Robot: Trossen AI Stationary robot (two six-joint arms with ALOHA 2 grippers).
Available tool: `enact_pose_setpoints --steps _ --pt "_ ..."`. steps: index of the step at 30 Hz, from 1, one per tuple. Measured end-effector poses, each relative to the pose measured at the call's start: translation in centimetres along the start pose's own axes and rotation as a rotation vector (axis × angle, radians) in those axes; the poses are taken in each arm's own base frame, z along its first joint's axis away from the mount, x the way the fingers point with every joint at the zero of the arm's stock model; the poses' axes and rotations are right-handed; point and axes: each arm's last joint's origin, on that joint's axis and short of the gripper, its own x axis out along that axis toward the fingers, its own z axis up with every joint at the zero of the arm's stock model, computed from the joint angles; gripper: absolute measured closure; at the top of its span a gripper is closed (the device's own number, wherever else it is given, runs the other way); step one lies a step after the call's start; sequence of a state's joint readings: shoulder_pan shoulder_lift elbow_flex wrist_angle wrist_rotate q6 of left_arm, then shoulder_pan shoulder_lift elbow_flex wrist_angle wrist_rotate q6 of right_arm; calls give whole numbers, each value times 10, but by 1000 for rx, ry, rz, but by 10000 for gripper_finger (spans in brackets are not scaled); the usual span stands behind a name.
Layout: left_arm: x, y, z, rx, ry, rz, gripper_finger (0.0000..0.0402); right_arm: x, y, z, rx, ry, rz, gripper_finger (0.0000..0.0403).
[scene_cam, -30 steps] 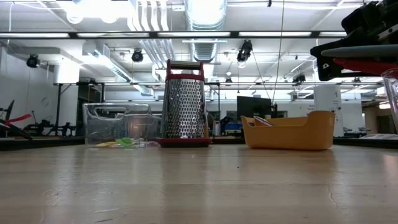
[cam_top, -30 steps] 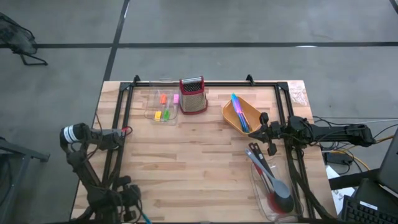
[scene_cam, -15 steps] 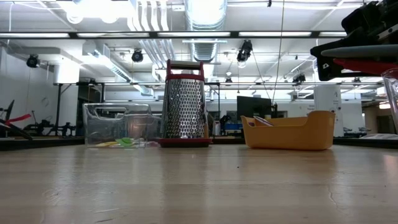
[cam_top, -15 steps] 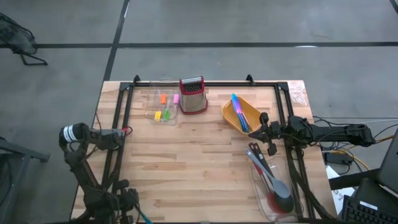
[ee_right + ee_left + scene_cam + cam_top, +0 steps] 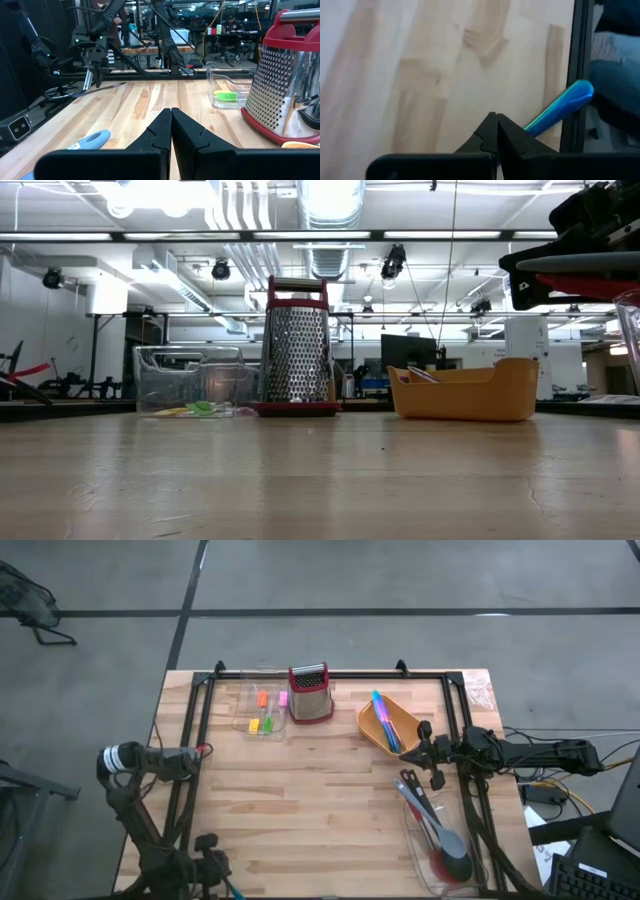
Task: Pick & Place Kitchen Items
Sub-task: Put the blue table knife into the orange bin
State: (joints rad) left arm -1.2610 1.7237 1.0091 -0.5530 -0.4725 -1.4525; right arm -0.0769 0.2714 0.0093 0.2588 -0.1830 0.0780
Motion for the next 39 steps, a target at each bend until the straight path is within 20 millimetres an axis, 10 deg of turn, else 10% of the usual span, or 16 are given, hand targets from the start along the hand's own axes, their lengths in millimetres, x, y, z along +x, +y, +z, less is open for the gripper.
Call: enact_pose_setpoints --steps 39 --pt "25 -29 -6 -24 79 -244 399 0 0 0 0 0 0 394"
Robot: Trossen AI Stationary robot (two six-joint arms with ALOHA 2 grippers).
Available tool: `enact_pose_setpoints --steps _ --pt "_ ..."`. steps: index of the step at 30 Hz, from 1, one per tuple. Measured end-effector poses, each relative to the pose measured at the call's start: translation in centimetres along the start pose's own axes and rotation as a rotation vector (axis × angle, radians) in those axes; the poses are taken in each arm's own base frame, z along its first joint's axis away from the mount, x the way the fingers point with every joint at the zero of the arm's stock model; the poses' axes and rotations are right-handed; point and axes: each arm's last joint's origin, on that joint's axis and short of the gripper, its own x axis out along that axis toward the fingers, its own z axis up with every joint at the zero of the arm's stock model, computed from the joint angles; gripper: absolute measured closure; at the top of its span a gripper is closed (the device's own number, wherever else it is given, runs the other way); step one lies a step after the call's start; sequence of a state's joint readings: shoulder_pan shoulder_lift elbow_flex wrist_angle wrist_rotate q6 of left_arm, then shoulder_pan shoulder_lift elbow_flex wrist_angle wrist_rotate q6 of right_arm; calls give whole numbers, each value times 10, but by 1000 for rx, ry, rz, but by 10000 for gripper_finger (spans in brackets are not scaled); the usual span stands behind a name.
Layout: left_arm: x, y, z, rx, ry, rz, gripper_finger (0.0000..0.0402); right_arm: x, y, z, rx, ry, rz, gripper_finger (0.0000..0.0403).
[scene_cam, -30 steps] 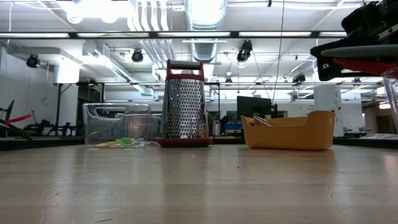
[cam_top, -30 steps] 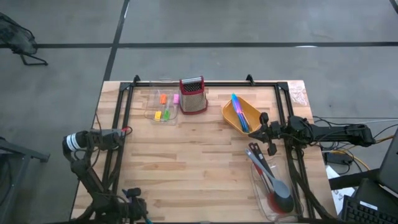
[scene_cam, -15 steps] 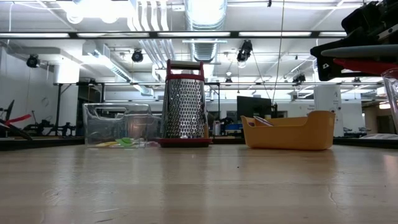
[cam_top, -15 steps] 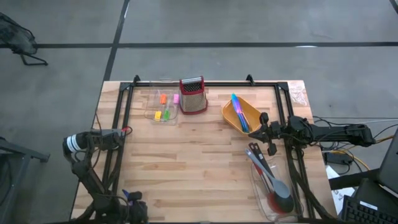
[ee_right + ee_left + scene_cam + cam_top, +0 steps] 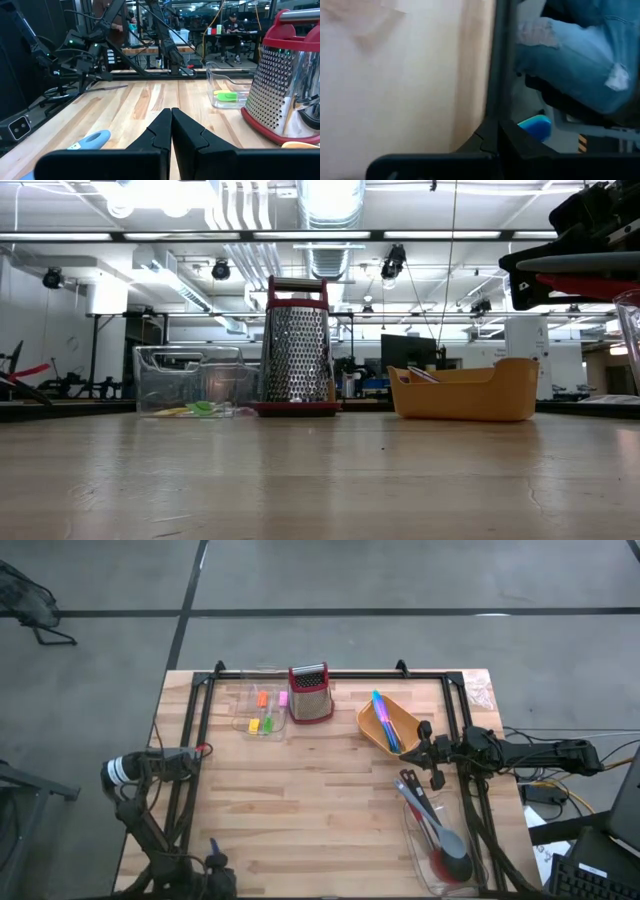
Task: Pick & Place Kitchen Items
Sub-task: Put the blue table knife into the orange bin
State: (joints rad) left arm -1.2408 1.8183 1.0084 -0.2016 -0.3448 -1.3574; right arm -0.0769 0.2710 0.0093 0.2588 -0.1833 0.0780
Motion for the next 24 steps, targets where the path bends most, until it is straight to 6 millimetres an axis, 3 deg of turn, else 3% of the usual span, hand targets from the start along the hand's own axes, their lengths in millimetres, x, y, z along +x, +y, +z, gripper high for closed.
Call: enact_pose_setpoints --steps 11,18,24 --pt "-12 -27 14 169 -185 -33 384 0 0 0 0 0 0 394" --pt "-23 -47 19 109 -111 -83 296 0 0 0 0 0 0 394" --pt "-18 -72 18 133 -77 -137 228 0 0 0 0 0 0 394"
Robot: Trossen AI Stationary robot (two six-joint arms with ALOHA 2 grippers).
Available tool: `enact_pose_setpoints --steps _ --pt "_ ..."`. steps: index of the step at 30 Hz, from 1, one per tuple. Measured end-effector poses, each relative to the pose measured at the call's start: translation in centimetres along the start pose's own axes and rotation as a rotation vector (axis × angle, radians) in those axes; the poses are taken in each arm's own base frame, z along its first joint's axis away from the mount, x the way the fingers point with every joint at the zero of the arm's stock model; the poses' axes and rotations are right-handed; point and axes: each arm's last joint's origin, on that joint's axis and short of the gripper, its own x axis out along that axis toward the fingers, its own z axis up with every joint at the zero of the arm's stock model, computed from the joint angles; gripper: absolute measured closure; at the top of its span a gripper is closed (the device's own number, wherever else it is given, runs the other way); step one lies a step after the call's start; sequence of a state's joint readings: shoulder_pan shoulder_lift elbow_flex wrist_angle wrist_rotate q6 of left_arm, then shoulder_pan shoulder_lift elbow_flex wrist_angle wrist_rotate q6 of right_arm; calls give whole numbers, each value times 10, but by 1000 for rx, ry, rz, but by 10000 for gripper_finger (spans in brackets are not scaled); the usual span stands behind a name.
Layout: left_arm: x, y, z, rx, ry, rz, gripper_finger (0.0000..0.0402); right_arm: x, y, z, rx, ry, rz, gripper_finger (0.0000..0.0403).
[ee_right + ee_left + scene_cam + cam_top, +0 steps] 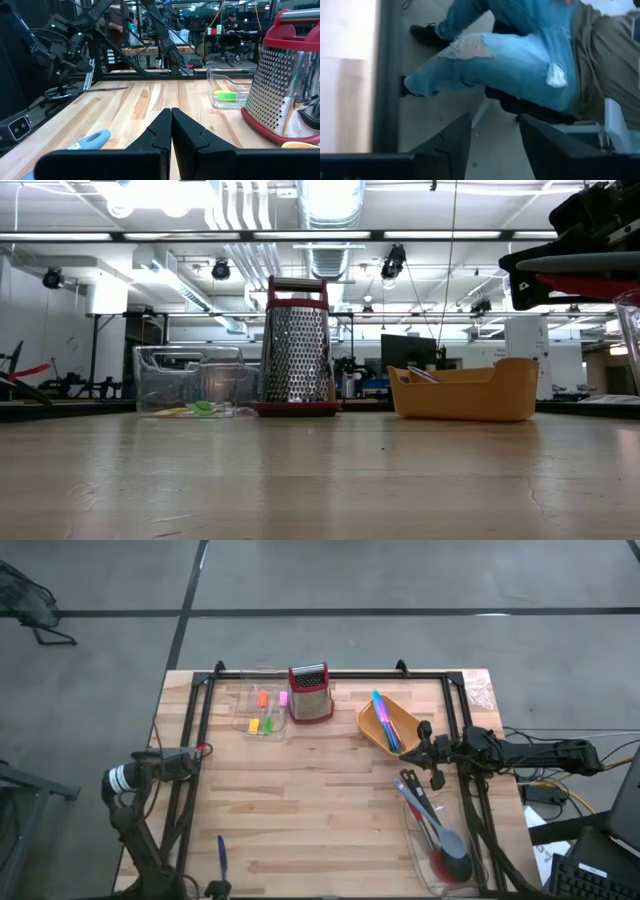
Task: Pick & Place Kitchen Items
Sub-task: Put the blue table knife into the orange bin
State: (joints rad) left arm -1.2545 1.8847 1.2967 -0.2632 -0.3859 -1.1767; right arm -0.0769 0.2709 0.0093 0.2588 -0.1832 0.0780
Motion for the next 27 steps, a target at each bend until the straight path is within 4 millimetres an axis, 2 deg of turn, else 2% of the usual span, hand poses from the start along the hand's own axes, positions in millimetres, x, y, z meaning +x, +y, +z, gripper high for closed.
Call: enact_pose_setpoints --steps 4,8,13,16,21,27 --pt "7 -17 0 67 25 32 228 0 0 0 0 0 0 394" --pt "15 -29 -4 127 76 148 237 0 0 0 0 0 0 394" --pt "28 -36 -12 148 151 316 248 0 0 0 0 0 0 394" --pt "35 -43 -13 140 158 330 253 0 0 0 0 0 0 394" --pt "43 -44 -18 101 179 371 263 0 0 0 0 0 0 394" --pt "39 -39 -16 74 170 425 288 0 0 0 0 0 0 394"
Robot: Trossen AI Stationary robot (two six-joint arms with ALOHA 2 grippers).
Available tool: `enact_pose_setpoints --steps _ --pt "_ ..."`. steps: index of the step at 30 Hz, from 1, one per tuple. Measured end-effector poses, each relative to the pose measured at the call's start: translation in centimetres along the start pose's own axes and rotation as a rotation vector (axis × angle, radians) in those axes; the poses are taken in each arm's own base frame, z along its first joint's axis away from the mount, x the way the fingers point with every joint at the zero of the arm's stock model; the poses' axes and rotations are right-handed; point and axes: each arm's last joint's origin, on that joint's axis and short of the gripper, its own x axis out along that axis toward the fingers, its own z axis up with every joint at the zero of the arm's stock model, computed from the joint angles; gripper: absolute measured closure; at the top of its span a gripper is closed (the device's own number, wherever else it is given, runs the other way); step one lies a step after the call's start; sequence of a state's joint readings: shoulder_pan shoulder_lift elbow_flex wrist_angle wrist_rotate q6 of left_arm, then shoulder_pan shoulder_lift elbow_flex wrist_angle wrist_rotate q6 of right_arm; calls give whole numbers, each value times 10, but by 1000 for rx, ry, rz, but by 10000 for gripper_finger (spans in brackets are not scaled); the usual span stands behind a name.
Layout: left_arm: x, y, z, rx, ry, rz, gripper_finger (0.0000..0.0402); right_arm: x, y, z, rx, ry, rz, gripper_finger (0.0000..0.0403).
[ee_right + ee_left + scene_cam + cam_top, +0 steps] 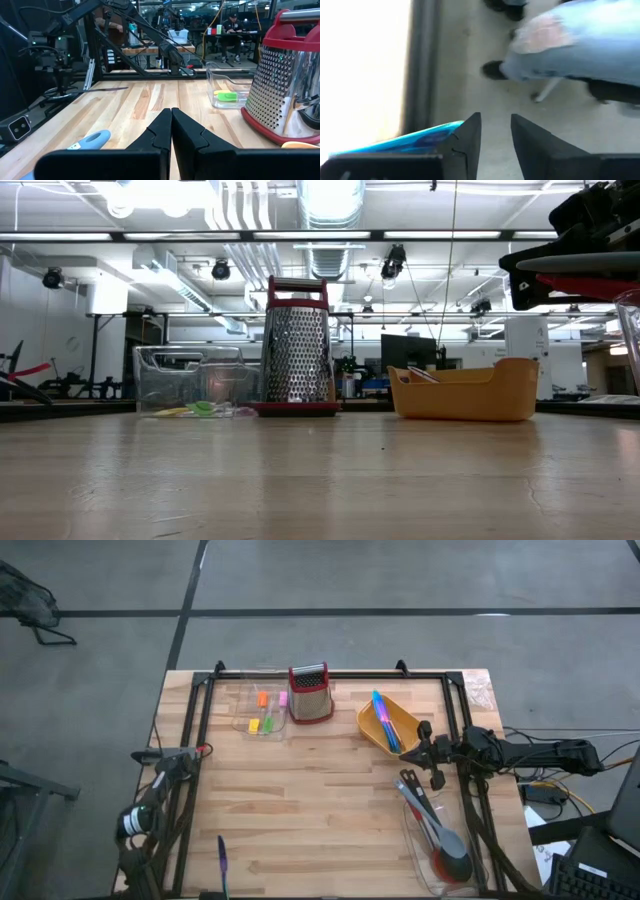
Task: Pick & Place Kitchen Items
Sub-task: Put the blue table knife into the orange bin
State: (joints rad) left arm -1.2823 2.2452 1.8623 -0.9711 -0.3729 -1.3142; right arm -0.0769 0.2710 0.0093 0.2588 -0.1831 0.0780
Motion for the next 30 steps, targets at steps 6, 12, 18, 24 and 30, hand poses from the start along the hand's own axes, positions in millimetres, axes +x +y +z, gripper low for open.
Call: enact_pose_setpoints --steps 6,12,18,24,30 --pt "0 3 3 -28 -16 26 310 0 0 0 0 0 0 394" --pt "1 4 14 -118 -63 26 305 0 0 0 0 0 0 394" --pt "6 9 32 -115 3 21 255 0 0 0 0 0 0 394" --pt "10 12 40 -82 15 21 207 0 0 0 0 0 0 394" --pt "2 5 43 -100 18 -34 209 0 0 0 0 0 0 394"
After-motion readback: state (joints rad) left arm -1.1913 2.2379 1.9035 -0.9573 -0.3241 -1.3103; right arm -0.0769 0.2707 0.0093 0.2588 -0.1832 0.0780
